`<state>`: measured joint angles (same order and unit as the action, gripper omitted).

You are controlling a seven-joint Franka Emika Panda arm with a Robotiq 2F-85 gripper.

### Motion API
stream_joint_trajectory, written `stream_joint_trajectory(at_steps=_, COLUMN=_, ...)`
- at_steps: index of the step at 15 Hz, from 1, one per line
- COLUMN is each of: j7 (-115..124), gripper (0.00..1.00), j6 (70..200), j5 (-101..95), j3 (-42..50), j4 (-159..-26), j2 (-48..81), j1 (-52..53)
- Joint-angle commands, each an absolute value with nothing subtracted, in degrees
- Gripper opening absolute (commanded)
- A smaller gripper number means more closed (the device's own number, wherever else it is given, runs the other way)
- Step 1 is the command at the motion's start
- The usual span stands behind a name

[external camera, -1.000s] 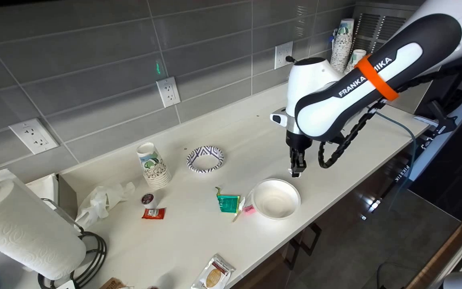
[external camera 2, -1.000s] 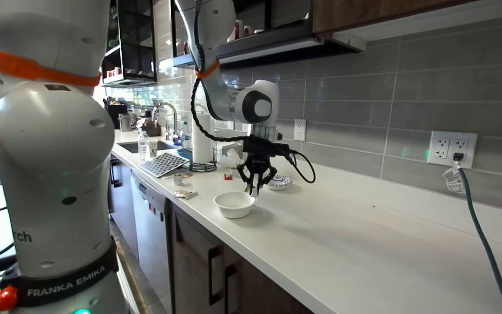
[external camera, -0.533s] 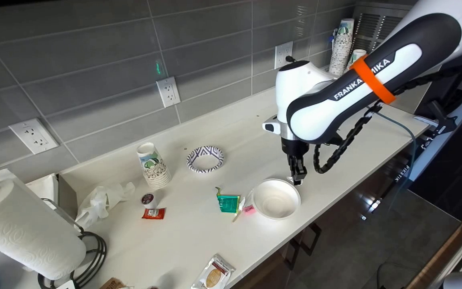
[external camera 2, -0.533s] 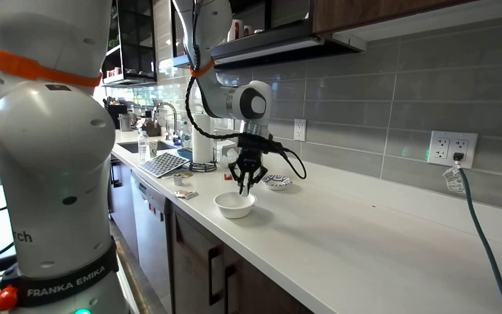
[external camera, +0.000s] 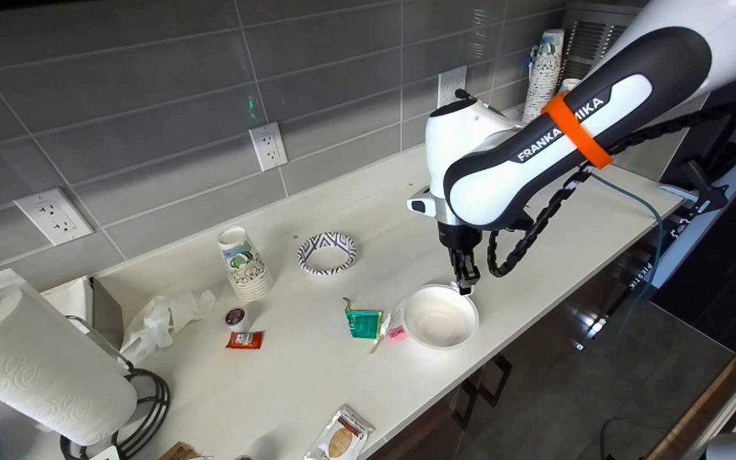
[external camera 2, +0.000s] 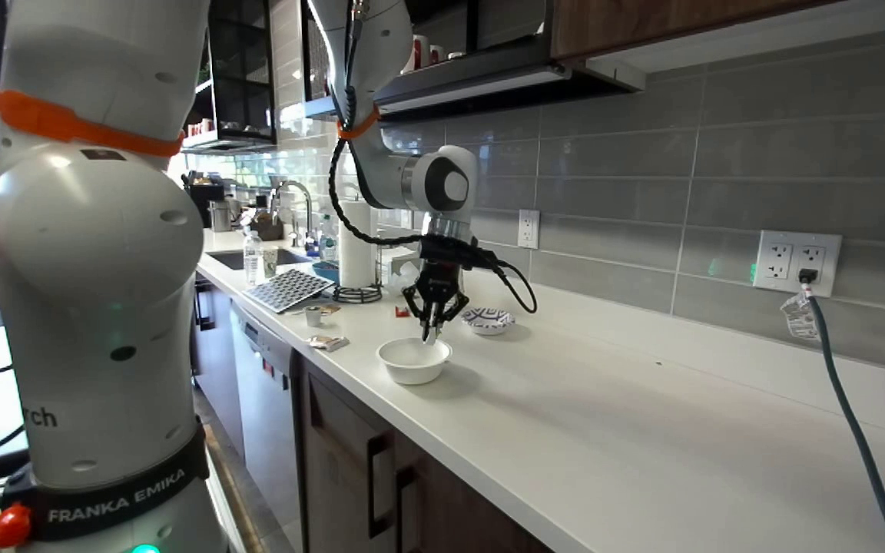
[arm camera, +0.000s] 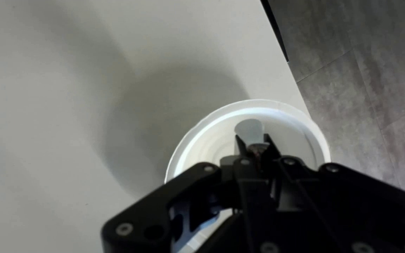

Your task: Pour the contents in the coffee pod on the right into the white bowl.

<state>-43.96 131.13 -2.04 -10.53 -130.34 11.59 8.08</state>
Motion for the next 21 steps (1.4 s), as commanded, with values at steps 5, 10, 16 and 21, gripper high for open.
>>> stream_joint_trajectory(at_steps=5, j7=-43.9, gripper=0.09, j6=131.0, j5=-2.2, j3=-11.0, j4=-130.3, j2=11.6, j1=7.5)
stream_joint_trajectory(at_steps=10, j7=-43.7, gripper=0.02, j6=130.7, j5=-3.1, j3=-11.1, j4=-130.2, j2=11.7, j1=7.9)
stream_joint_trajectory(at_steps=16, j7=-43.3, gripper=0.03, j6=129.4, j5=-6.4, j3=-12.0, j4=-129.6, j2=12.7, j1=9.1)
stream_joint_trajectory(at_steps=21, j7=-43.1, gripper=0.04, j6=128.6, j5=-8.4, j3=-12.5, j4=-129.0, j2=13.3, j1=9.8)
